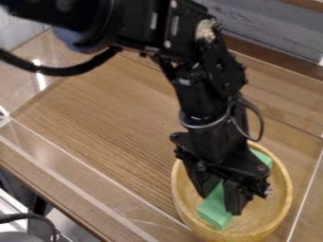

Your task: Put the green block in the brown bowl

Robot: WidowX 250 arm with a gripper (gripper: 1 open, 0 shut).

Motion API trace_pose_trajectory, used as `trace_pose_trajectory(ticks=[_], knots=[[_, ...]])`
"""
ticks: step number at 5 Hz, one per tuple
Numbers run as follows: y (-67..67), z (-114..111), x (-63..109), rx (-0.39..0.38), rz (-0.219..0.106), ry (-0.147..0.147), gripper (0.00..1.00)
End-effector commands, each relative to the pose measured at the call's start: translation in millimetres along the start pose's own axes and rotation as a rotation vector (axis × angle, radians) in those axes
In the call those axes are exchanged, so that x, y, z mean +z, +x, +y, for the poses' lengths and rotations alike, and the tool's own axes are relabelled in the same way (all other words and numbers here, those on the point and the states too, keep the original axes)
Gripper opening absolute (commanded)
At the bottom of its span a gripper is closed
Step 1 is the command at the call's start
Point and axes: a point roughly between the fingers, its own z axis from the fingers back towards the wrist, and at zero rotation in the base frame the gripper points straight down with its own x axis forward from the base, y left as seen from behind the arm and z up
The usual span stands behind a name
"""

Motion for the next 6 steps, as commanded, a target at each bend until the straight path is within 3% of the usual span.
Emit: trace_pose_trajectory(ticks=[1, 2, 6], knots=[[13.6, -7, 6.3, -0.015, -0.048, -0.012, 0.0], [15.7, -8, 5.5, -0.012, -0.05, -0.014, 1.0], [28.8, 6, 4.8, 0.014, -0.08, -0.016, 1.0]])
